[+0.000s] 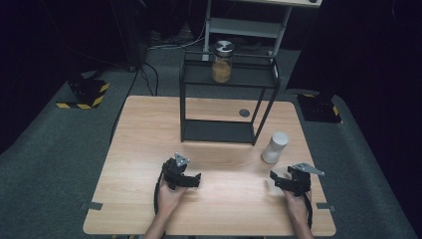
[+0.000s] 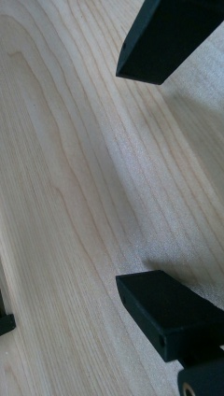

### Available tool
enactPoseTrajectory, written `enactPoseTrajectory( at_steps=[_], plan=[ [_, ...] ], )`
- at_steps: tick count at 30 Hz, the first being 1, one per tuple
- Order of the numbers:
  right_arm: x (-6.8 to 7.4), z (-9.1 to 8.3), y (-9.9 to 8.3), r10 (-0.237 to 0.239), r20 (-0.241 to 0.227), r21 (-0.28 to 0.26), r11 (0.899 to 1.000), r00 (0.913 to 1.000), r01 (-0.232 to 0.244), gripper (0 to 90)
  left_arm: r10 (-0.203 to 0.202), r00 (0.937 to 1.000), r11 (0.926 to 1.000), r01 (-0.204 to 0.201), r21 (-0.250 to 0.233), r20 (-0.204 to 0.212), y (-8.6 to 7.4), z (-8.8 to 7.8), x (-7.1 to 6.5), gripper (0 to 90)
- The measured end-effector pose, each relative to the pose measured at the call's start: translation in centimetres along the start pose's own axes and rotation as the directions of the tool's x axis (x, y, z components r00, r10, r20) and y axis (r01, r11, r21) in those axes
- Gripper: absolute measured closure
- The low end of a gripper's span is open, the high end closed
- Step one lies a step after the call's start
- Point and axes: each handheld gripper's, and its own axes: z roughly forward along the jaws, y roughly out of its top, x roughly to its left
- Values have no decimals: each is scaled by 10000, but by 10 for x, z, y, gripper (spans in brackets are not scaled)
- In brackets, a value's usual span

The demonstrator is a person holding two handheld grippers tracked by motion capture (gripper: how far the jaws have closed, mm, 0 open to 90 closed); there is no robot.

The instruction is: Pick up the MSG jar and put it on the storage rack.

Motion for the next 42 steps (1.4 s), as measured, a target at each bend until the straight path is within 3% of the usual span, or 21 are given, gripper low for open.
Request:
enactPoseTrajectory(
  at_steps=[7, 26, 37, 42],
  plan=[
    [0, 1, 2, 157, 116, 120, 9998, 9998, -159, 102, -20, 10000, 10000, 20, -18, 4, 0, 0, 0, 32],
    [8, 6, 15, -224, 26, 916, 9955, 9997, 221, 83, -48, 10000, 10000, 48, -35, -7, -1, 0, 0, 36],
    [12, 4, 44, -420, -59, 636, 9971, 9991, 422, 98, -50, 10000, 10000, 49, -41, -39, -1, 0, 0, 41],
    [21, 6, 63, -620, 253, 594, 9964, 9978, 604, 102, -66, 10000, 10000, 65, -47, -26, -1, 0, 0, 42]
  ],
)
